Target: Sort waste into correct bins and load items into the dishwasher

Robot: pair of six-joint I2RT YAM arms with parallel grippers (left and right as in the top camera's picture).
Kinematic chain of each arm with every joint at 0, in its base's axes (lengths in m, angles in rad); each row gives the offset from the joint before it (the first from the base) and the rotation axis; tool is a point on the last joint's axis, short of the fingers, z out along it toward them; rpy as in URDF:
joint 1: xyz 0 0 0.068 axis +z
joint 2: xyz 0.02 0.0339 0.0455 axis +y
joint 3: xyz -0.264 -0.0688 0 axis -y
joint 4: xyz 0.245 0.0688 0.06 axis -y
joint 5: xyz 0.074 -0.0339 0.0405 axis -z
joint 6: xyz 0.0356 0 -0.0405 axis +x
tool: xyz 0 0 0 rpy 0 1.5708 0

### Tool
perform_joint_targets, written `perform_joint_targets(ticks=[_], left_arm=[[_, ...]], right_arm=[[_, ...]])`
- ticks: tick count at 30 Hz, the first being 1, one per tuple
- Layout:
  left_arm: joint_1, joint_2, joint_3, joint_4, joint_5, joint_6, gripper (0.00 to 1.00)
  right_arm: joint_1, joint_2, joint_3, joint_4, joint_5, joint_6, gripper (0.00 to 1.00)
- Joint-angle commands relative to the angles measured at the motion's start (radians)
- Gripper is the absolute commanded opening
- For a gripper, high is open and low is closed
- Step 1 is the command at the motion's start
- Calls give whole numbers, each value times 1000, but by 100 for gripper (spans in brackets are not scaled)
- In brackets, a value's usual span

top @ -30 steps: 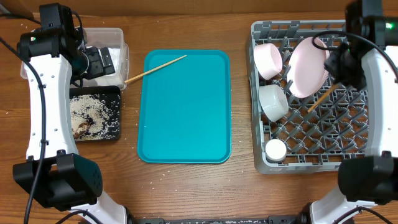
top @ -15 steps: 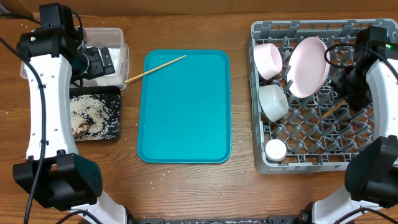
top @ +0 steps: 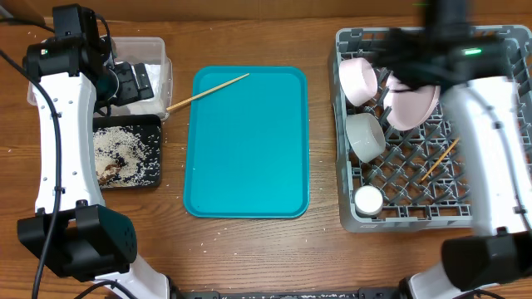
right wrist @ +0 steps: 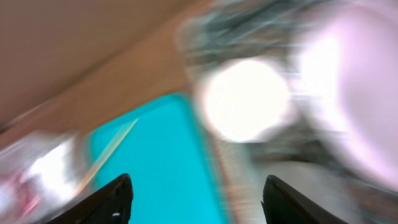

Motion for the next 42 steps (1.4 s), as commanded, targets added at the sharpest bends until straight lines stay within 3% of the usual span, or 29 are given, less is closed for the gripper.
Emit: perform_joint_targets(ticks=[1, 7, 18, 42], left_arm=[[-2, -2, 0, 0, -5, 23, 100], [-2, -2, 0, 0, -5, 23, 100], [-2, -2, 0, 0, -5, 23, 100], [-2, -2, 0, 0, -5, 23, 100]], right_arm=[[151, 80, 0, 103, -16, 89, 68], [323, 325, 0, 431, -34, 143, 68], [385, 629, 41, 829, -209, 298, 66], [426, 813, 68, 1041, -237, 405, 66]])
